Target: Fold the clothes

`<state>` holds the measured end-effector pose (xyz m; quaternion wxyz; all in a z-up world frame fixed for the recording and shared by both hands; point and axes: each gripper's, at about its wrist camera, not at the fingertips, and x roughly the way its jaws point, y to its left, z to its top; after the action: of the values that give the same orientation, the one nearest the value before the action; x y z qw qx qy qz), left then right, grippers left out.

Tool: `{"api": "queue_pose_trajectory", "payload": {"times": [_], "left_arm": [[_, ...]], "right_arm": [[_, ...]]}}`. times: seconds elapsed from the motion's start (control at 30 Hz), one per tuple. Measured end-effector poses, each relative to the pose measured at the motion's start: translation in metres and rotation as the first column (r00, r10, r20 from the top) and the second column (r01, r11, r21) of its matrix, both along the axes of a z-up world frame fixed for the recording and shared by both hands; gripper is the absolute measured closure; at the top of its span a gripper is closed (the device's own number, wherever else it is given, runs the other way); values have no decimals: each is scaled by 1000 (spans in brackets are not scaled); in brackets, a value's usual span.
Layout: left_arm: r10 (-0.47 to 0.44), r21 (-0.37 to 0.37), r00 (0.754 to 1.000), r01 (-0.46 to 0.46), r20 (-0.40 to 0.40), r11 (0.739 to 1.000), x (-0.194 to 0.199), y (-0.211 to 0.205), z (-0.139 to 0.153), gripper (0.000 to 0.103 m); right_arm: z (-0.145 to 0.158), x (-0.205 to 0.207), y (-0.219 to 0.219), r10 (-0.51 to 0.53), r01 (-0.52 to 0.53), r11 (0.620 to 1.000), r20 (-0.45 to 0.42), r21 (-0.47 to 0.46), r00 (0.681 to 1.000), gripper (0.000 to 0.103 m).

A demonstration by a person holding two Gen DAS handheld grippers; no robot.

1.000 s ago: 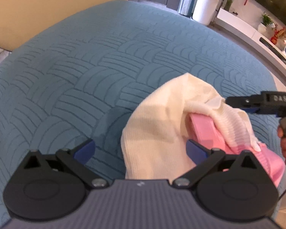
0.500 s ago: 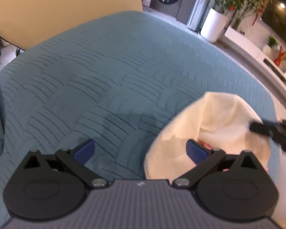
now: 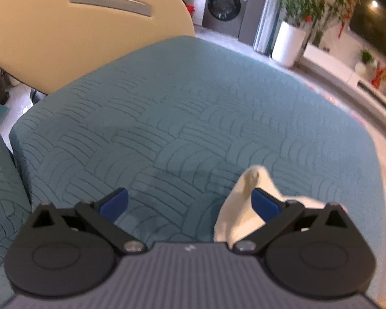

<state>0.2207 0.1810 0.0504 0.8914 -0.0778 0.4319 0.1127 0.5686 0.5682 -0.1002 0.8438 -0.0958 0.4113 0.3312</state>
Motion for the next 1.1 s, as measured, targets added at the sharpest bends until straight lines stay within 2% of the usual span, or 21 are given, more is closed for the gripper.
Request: {"api": "queue_pose_trajectory", "payload": {"times": [0.03,0.07,0.1,0.17,0.23,0.3,0.4,0.43,0.47,0.53,0.6,0.67,0.8,0.87,0.9,0.97,1.1], "left_arm": [[1,14,1000,-1,-10,1000,3,-3,-4,0],[0,21,1000,0,-20,1000,5,-6,-8,0],[-3,18,999,3,-34,1000,9,-8,-13,0],[-19,-46,998,16,-61,999,15,-4,-22,0],[-30,-134,996,18,-82,991,17,3,-30,1],[-25,-239,995,3,-92,971,21,12,-36,2],[-1,-276,997,-21,-79,961,21,17,-39,6],[-3,-264,997,-16,-72,965,21,15,-38,6],[-5,-251,998,-11,-65,968,21,12,-37,7],[-36,-237,998,24,-46,971,21,5,-35,14],[-68,-242,997,59,-29,968,19,-2,-34,19],[-102,-255,995,96,-9,962,17,-7,-33,32],[-149,-271,989,148,14,951,14,-15,-34,49],[-156,-273,988,154,15,950,14,-17,-36,70],[-163,-268,987,160,14,950,14,-18,-37,74],[-169,-247,985,167,13,954,13,-21,-38,98],[-152,-233,988,150,9,961,12,-24,-41,100]], "right_arm": [[12,-4,-17,-84,81,994,37,67,996,84],[18,-6,-29,-139,133,985,60,108,988,73],[26,-6,-56,-233,216,962,88,169,968,61],[33,-4,-109,-392,353,896,105,270,914,46],[31,-2,-150,-486,438,836,75,331,870,43],[26,-7,-181,-539,478,788,59,389,840,43],[2,-23,-222,-594,495,685,17,535,804,43],[-9,-27,-232,-601,501,642,-24,580,799,43],[-14,-27,-235,-601,509,621,-55,596,797,43],[-20,-21,-238,-578,524,614,-116,590,808,43],[-11,-23,-240,-558,502,638,-99,584,824,43],[-7,-28,-227,-543,477,658,-72,582,837,43],[-7,-37,-223,-532,461,658,-67,596,844,43],[-11,-38,-223,-530,468,657,-79,591,844,43],[-13,-37,-222,-528,471,658,-85,588,845,43],[-16,-33,-218,-526,477,658,-97,583,845,43],[-22,-29,-212,-495,472,660,-134,584,858,43]]}}
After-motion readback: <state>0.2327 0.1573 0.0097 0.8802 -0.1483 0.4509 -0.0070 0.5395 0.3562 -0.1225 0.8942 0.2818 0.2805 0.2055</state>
